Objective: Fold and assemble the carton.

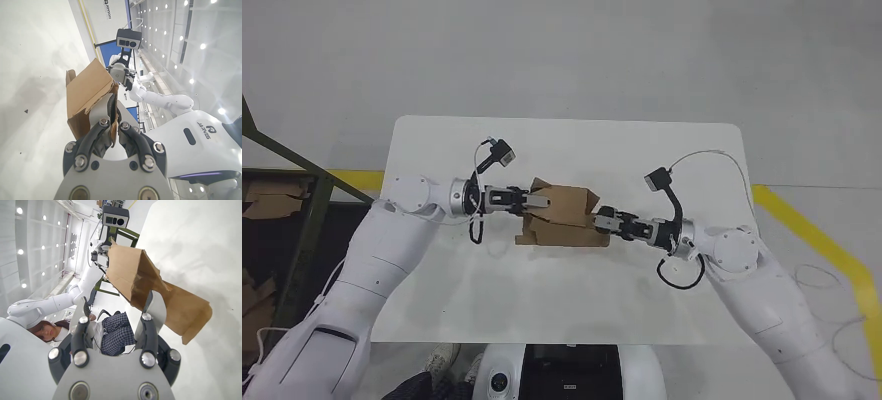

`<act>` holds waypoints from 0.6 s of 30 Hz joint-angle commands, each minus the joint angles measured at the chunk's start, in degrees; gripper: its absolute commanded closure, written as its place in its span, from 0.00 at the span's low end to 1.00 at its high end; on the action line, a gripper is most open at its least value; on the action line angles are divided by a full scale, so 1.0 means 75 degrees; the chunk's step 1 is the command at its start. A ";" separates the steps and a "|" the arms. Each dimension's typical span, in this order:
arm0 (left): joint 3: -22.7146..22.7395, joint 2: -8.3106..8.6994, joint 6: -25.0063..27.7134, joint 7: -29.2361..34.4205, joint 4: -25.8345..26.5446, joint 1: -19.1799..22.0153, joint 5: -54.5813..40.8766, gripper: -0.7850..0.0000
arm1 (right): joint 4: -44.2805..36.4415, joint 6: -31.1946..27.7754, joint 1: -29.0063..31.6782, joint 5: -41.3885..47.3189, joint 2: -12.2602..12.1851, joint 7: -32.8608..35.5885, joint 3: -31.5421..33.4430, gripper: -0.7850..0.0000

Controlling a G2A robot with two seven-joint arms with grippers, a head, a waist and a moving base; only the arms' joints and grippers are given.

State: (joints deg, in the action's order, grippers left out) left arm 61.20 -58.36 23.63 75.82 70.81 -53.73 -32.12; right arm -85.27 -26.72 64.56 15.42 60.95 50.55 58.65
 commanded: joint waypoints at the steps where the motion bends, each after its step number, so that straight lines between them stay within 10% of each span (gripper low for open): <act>1: -0.0025 -0.0008 -0.0016 0.0006 0.0014 -0.0005 0.0026 1.00 | 0.0036 -0.0017 -0.0101 -0.0003 0.0029 0.0034 -0.0075 0.36; 18: -0.0110 -0.0071 -0.0078 0.0213 0.0116 -0.0014 -0.0175 1.00 | 0.0275 0.0155 -0.0501 0.0383 0.0210 0.0294 -0.0461 0.45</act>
State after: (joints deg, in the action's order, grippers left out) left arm 60.35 -58.87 23.02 77.40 71.71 -53.84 -33.43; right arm -83.47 -25.62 60.95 17.78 62.42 52.69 55.36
